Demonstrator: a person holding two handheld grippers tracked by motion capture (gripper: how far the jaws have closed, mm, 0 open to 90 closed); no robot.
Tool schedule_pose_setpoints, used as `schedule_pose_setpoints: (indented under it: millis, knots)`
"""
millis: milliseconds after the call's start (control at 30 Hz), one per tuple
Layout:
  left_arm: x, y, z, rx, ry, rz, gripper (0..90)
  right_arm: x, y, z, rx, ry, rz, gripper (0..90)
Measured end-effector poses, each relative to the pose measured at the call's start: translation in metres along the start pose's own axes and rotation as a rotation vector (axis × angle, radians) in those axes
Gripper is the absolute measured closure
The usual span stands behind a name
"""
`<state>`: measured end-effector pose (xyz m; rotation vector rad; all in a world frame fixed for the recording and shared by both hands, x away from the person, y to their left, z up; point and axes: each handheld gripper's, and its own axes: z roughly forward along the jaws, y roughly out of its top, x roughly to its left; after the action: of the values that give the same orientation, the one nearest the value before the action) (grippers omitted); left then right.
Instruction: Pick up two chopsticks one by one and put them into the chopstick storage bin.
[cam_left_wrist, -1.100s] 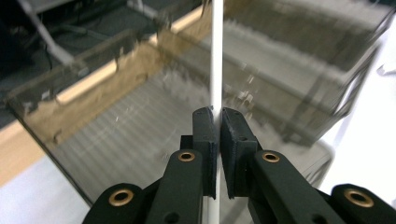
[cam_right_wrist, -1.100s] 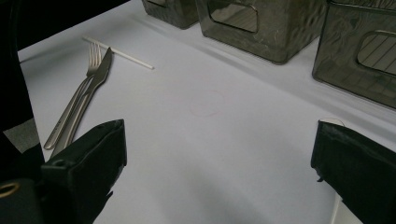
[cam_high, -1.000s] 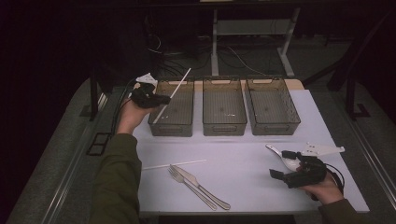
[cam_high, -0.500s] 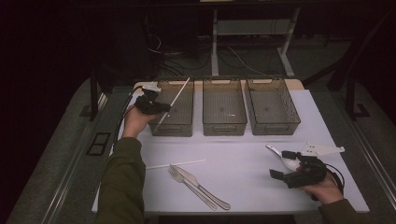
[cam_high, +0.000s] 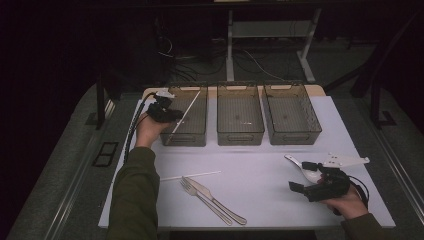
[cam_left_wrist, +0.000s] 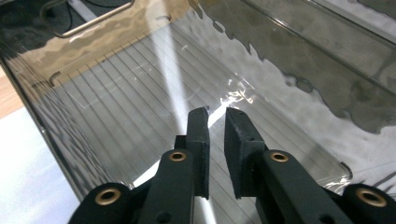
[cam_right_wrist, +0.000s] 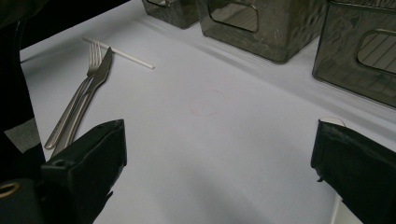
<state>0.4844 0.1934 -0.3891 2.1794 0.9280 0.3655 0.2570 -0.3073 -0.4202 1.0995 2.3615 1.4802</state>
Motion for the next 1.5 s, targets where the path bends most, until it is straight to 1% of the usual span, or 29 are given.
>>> schedule_pose_setpoints:
  millis: [67,133,200,233,267,300,333,367,400,433,500,567,600,633,767,800,900,1033,1167,1233,1300,1333,1467,1500]
  knots:
    - [0.000,0.001,-0.003,-0.011,-0.002,-0.002,76.0,0.000,0.000,0.000,0.000,0.001,0.001,3.5]
    - [0.000,0.002,-0.006,-0.033,-0.017,-0.015,72.4,0.000,0.000,0.000,-0.001,0.000,0.001,3.4]
    - [-0.003,0.003,-0.011,-0.040,-0.019,-0.005,68.9,0.000,0.000,0.000,-0.001,0.000,0.000,3.5]
    - [-0.005,0.004,-0.014,-0.053,-0.034,-0.013,67.8,0.000,0.000,0.000,-0.001,0.000,0.001,3.5]
    - [-0.007,0.005,-0.017,-0.061,-0.048,-0.008,66.0,0.000,0.000,0.000,-0.002,0.000,0.002,3.5]
    - [-0.012,0.006,-0.022,-0.079,-0.056,0.001,64.0,0.000,0.000,0.000,-0.003,0.000,0.003,3.5]
    - [-0.015,0.006,-0.027,-0.093,-0.079,-0.002,61.7,0.000,0.000,0.000,-0.004,0.001,0.002,3.4]
    - [-0.017,0.006,-0.030,-0.095,-0.092,0.000,59.2,0.000,0.000,-0.001,-0.005,0.000,0.002,3.5]
    - [-0.021,0.006,-0.035,-0.095,-0.095,0.000,57.6,0.000,0.000,-0.001,-0.005,0.000,0.003,3.4]
    - [-0.025,0.005,-0.039,-0.092,-0.103,0.022,56.5,0.000,0.000,-0.001,-0.007,0.000,0.003,3.5]
    - [-0.035,0.001,-0.048,-0.098,-0.113,0.031,54.1,0.001,0.000,-0.001,-0.008,0.001,0.003,3.5]
    - [-0.043,-0.005,-0.056,-0.093,-0.117,0.048,53.3,0.001,0.001,-0.001,-0.007,0.002,0.002,3.4]
    - [-0.049,-0.011,-0.061,-0.097,-0.117,0.049,53.1,0.001,0.001,-0.001,-0.007,0.003,0.002,3.5]
    - [-0.052,-0.014,-0.063,-0.101,-0.120,0.049,53.0,0.001,0.001,-0.001,-0.006,0.003,0.001,3.5]
    - [-0.069,-0.035,-0.069,-0.075,-0.130,0.077,54.2,0.001,0.001,0.000,-0.007,0.007,0.004,3.4]
    - [-0.072,-0.040,-0.070,-0.077,-0.133,0.079,54.5,0.001,0.001,0.000,-0.006,0.007,0.003,3.5]
    - [-0.081,-0.055,-0.074,-0.076,-0.138,0.087,58.4,0.001,0.001,0.000,-0.004,0.006,0.002,3.5]
    - [-0.090,-0.071,-0.076,-0.073,-0.139,0.089,62.7,0.001,0.001,0.001,-0.003,0.007,0.004,3.5]
    - [-0.098,-0.087,-0.077,-0.051,-0.138,0.106,66.4,0.002,0.001,0.001,-0.005,0.008,0.005,3.5]
    - [-0.102,-0.095,-0.077,-0.031,-0.130,0.113,68.8,0.001,0.000,0.001,-0.005,0.009,0.008,3.5]
    - [-0.105,-0.104,-0.077,-0.018,-0.142,0.121,71.2,0.001,0.000,0.001,-0.005,0.010,0.009,3.5]
    - [-0.107,-0.108,-0.078,-0.005,-0.142,0.125,71.4,0.001,0.000,0.000,-0.006,0.011,0.008,3.5]
    - [-0.111,-0.121,-0.080,0.014,-0.146,0.127,72.1,0.001,0.000,-0.001,-0.009,0.008,0.007,3.5]
    - [-0.111,-0.123,-0.079,0.020,-0.145,0.122,72.1,0.001,0.000,-0.001,-0.012,0.009,0.010,3.5]
